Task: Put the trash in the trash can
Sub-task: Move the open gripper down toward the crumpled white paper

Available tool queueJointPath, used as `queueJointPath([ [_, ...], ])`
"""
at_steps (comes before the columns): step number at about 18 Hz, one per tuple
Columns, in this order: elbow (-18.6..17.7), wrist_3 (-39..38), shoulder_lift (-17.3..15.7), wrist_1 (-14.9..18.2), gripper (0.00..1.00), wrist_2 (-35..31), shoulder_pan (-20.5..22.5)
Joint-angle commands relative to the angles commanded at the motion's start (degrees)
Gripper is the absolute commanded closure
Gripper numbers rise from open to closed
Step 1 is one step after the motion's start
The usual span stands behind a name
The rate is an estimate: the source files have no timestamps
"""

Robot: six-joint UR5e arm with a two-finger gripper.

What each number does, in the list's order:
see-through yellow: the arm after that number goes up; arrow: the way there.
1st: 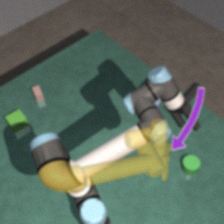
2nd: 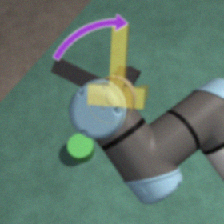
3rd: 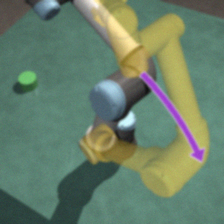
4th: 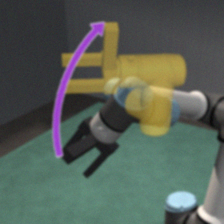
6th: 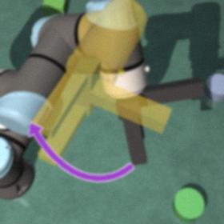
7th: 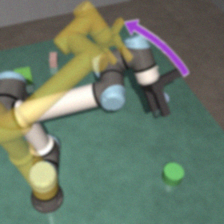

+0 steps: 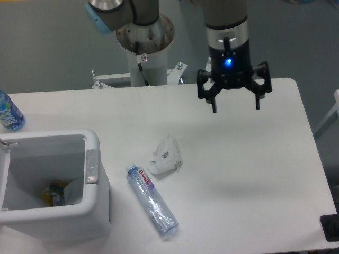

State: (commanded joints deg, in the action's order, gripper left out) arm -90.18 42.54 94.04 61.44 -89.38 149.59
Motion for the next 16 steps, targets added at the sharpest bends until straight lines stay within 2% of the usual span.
queueJointPath([
  [7,-4.9,-0.4,-0.6,-2.0,0.00,0.3,-0.5],
  [10,-9.6,-1.0,-0.6,-8.0,0.00,0.2,-0.8],
  [16,-14.2,-3.3,0.7,-8.9,0.00,0.2,-2.5],
])
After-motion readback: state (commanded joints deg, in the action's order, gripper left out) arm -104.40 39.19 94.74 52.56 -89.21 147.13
